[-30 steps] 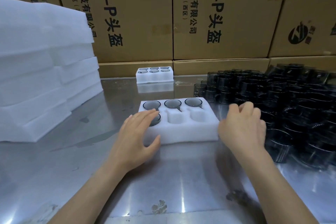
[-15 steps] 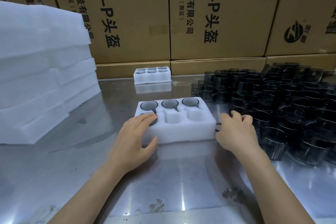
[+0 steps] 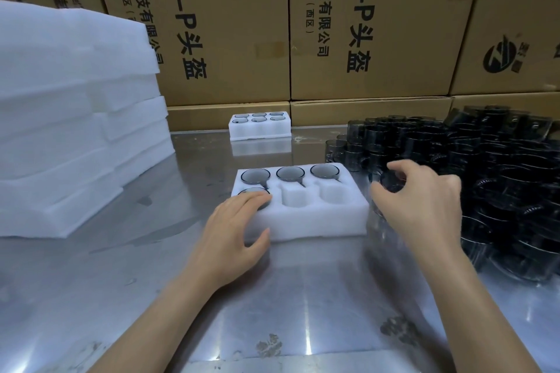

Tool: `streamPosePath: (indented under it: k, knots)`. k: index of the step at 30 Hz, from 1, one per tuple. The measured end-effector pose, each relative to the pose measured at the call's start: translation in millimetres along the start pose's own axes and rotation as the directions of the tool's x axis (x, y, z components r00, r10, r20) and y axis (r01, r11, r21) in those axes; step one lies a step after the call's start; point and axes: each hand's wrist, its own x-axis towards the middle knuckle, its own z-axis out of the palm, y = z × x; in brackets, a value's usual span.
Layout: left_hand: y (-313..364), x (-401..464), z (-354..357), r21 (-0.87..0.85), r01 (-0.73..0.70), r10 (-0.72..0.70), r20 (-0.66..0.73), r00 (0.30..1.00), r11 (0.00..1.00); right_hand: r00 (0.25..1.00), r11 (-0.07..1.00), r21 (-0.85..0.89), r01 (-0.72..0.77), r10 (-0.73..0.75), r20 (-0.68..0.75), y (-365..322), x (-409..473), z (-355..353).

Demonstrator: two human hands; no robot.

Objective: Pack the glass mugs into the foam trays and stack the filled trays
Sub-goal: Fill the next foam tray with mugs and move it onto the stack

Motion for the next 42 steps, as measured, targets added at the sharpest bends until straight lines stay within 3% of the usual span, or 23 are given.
streamPosePath:
  k: [4, 8, 11, 18, 25, 30, 35, 40, 42]
  knots:
    - [0.8, 0.8, -0.4, -0.002, -0.001, 0.001, 0.009, 1.0, 1.0, 0.977, 0.952, 0.222, 0.211, -0.199, -0.075, -24.9, 3.0, 12.2]
    - [1.3, 1.1, -0.2, -0.01, -0.002, 0.002, 0.005, 1.0, 1.0, 0.928, 0.863, 0.371, 0.343, -0.373, 0.012, -58.8, 4.7, 40.2]
    - [1.2, 1.9, -0.5, -0.016, 0.001, 0.0, 0.006, 1.0, 1.0, 0.892, 0.857, 0.353, 0.376, -0.438, 0.114, -71.4, 2.4, 61.4]
    - [-2.8, 2.4, -0.6, -0.024, 0.0, 0.001, 0.043, 0.999, 1.0, 0.847, 0.894, 0.229, 0.384, -0.44, 0.298, -65.6, 6.2, 70.5]
    - [-0.3, 4.1, 0.5, -0.02, -0.003, 0.004, 0.016, 1.0, 1.0, 0.819, 0.876, 0.19, 0.443, -0.481, 0.311, -60.8, 2.1, 72.1]
    - [9.8, 8.0, 4.4, 0.066, -0.069, 0.067, 0.043, 0.997, 0.995, 0.757, 0.84, 0.209, 0.501, -0.543, 0.363, -48.7, 2.6, 61.7]
    - [15.4, 9.4, 10.6, 0.149, -0.126, 0.107, 0.128, 0.986, 0.981, 0.666, 0.826, 0.06, 0.561, -0.493, 0.56, -40.3, -6.6, 61.6]
    - [18.8, 7.2, 10.7, 0.153, -0.104, 0.089, 0.102, 0.991, 0.983, 0.662, 0.824, 0.091, 0.559, -0.51, 0.549, -39.3, -6.5, 60.8]
    - [19.0, 4.1, 11.3, 0.195, -0.134, 0.114, 0.11, 0.987, 0.972, 0.734, 0.864, 0.146, 0.481, -0.489, 0.472, -36.0, -3.4, 57.3]
